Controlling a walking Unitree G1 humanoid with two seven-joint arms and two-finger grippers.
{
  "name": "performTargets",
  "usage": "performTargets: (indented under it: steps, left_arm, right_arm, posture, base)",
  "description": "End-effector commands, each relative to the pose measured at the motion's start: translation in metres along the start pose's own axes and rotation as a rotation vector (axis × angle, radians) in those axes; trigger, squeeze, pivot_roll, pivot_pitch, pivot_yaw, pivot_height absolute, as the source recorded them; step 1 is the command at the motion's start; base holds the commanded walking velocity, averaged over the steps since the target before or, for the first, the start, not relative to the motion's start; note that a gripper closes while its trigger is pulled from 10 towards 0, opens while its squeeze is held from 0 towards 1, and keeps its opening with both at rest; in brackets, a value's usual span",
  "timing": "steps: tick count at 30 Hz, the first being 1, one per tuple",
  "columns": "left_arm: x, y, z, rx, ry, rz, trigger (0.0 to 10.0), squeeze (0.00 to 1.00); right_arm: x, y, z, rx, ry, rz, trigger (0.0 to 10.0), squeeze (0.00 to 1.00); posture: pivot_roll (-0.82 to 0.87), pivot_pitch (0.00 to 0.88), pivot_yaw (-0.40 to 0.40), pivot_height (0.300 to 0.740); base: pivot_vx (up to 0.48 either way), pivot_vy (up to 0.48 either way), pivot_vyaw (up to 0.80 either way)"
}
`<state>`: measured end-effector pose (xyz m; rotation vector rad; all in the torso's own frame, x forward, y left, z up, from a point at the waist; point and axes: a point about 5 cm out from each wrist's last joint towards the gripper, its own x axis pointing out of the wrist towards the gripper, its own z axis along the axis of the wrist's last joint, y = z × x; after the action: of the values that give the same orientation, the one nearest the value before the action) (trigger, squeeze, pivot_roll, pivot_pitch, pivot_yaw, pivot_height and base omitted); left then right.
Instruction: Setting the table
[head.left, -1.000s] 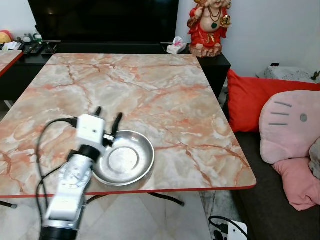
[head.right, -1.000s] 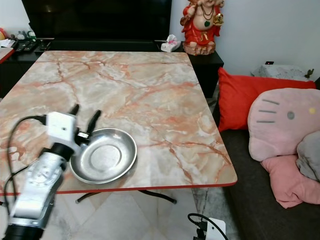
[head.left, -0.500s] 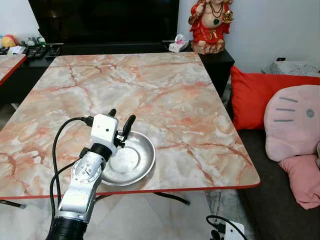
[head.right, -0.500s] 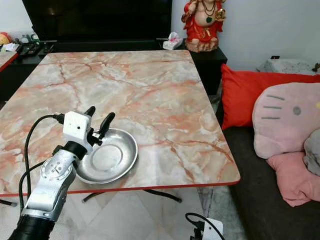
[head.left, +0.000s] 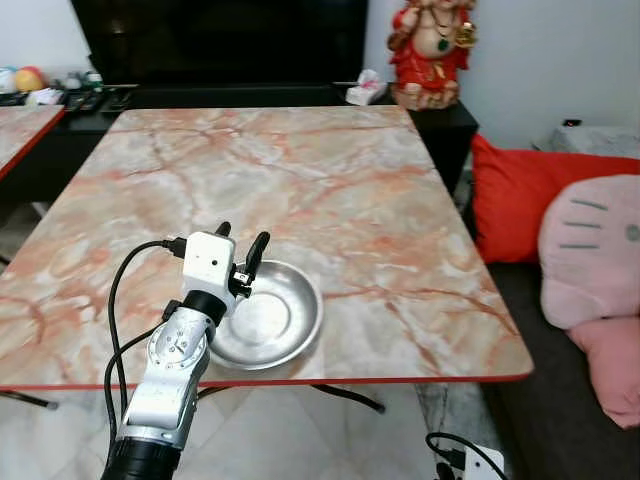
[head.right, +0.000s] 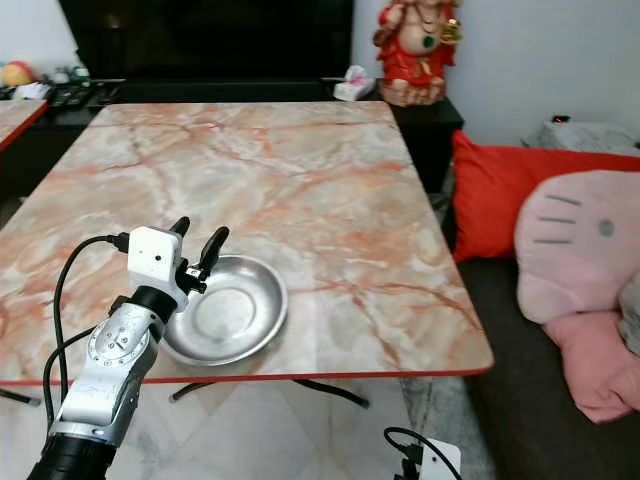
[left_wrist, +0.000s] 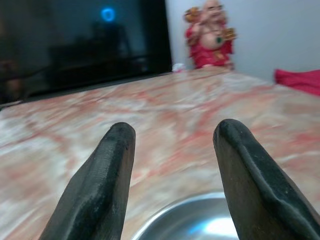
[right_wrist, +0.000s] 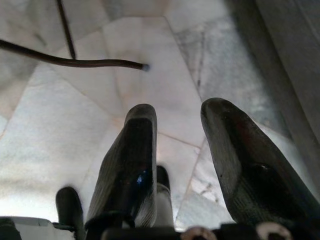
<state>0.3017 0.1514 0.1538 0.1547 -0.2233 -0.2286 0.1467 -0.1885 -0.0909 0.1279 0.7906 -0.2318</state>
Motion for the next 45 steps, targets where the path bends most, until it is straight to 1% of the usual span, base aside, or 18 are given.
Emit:
performTargets:
  steps: [1, 5, 10, 16, 23, 34, 40, 45]
  left_arm:
    - [-0.0036, 0.009, -0.0006, 0.008, 0.008, 0.03, 10.0, 0.0]
    - [-0.0034, 0.0097, -0.0004, 0.008, 0.008, 0.036, 10.0, 0.0]
    - [-0.0009, 0.0088, 0.0013, 0.006, 0.002, 0.047, 10.0, 0.0]
    - [-0.002, 0.0089, 0.0016, 0.008, 0.001, 0.051, 10.0, 0.0]
    - [-0.0028, 0.0113, 0.0022, 0.008, 0.0, 0.065, 10.0, 0.0]
    - [-0.0028, 0.0098, 0.0014, 0.008, -0.002, 0.066, 10.0, 0.0]
    - [-0.0038, 0.0103, 0.0009, 0.008, -0.001, 0.071, 10.0, 0.0]
    - [-0.0041, 0.012, 0.0009, 0.011, -0.001, 0.073, 10.0, 0.0]
  right_arm:
    - [-0.0007, 0.0086, -0.0033, -0.001, 0.014, 0.032, 10.0, 0.0]
    - [-0.0004, 0.0097, -0.003, 0.0, 0.016, 0.029, 10.0, 0.0]
    - [0.0, 0.0106, -0.0032, 0.006, 0.024, 0.029, 10.0, 0.0]
    - [0.0, 0.0112, -0.0035, -0.012, 0.028, 0.037, 10.0, 0.0]
    - [-0.0004, 0.0118, -0.0045, -0.009, 0.032, 0.041, 10.0, 0.0]
    - [-0.0001, 0.012, -0.0029, 0.004, 0.019, 0.043, 10.0, 0.0]
    - [0.0002, 0.0135, -0.0013, -0.026, 0.01, 0.056, 10.0, 0.0]
    - [0.0004, 0.0148, -0.0004, -0.027, 0.004, 0.065, 10.0, 0.0]
  posture:
    - [0.12, 0.0, -0.011, 0.74]
    - [0.12, 0.0, -0.011, 0.74]
    - [0.12, 0.0, -0.013, 0.74]
    - [0.12, 0.0, -0.018, 0.74]
    - [0.13, 0.0, -0.022, 0.74]
    - [0.13, 0.0, -0.024, 0.74]
    - [0.13, 0.0, -0.025, 0.74]
    - [0.13, 0.0, -0.025, 0.74]
  base:
    - [0.0, 0.36, 0.53]
    - [0.0, 0.36, 0.8]
    - [0.0, 0.359, 0.0]
    - [0.0, 0.361, 0.0]
    - [0.0, 0.36, 0.0]
    - [0.0, 0.36, 0.0]
    - [0.0, 0.36, 0.0]
    - [0.0, 0.357, 0.75]
